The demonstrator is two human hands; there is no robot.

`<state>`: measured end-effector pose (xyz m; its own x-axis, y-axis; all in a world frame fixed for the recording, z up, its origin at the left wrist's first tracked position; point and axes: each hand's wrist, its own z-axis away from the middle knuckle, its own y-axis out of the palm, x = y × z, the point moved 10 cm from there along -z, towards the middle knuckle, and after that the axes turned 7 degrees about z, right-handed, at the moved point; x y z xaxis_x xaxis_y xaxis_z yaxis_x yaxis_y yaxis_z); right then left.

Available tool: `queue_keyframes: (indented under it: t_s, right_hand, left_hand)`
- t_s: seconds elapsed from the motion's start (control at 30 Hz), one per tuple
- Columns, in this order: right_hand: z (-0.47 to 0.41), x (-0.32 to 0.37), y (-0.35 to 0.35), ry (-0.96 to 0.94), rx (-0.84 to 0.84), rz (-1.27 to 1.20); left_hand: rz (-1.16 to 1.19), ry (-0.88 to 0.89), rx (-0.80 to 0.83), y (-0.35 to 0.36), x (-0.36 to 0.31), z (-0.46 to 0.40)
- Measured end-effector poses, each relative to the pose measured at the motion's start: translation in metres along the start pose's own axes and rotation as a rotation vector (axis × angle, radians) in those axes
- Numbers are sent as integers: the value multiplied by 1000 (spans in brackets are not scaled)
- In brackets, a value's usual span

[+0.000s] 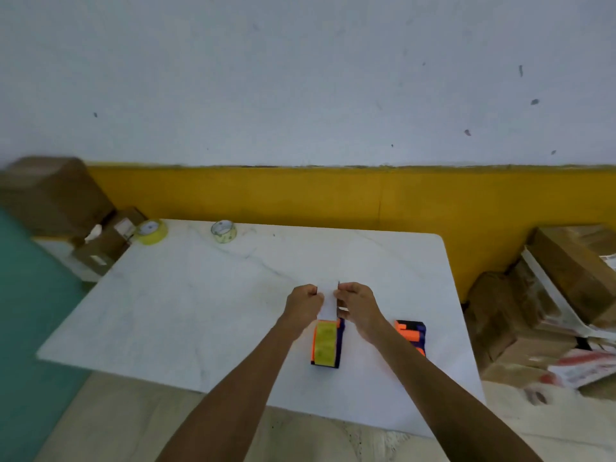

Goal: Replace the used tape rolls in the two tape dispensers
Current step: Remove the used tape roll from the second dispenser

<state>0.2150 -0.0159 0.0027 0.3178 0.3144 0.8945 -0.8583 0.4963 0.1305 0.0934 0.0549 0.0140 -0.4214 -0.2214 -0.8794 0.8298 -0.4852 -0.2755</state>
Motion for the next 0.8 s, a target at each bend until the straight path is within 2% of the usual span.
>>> queue_keyframes:
  t_s: [0.13,0.37,0.8]
  right_hand:
    - [-14,-10,53,29,10,41]
    - [-29,-10,167,-4,34,50]
    - [-51,-7,307,-4,44,142]
  left_hand:
    - [-15,5,-59,-55,13,-8]
    - [-13,13,-56,-167,31,-28]
    - [0,44,-73,-305,49,-55]
